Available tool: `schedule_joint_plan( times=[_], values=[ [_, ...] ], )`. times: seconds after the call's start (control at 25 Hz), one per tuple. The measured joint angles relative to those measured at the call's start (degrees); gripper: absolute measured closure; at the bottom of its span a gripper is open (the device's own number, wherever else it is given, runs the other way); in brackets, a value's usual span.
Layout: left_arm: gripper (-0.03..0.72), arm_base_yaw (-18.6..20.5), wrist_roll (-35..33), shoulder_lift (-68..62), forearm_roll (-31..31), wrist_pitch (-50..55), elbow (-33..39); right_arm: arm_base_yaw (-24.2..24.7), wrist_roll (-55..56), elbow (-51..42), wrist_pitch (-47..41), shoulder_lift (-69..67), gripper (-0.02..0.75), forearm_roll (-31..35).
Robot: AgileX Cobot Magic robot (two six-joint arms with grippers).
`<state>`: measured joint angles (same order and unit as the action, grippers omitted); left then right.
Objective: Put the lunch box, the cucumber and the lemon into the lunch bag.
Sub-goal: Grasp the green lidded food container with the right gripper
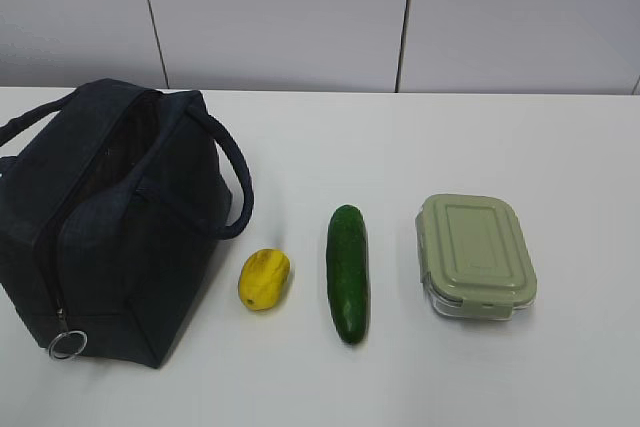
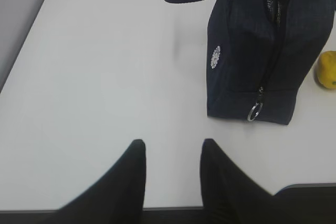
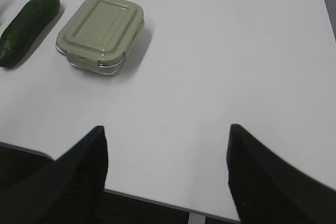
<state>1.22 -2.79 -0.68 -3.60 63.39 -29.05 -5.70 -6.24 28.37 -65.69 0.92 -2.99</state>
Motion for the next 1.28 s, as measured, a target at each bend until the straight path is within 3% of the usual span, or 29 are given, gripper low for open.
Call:
schedule_joint_plan(
  times=[1.28],
  values=[
    [0.450,0.0,0.0,0.0,0.0,0.0,0.0,0.0,0.0,0.0,0.0,0.0,0.209,0.0]
  ],
)
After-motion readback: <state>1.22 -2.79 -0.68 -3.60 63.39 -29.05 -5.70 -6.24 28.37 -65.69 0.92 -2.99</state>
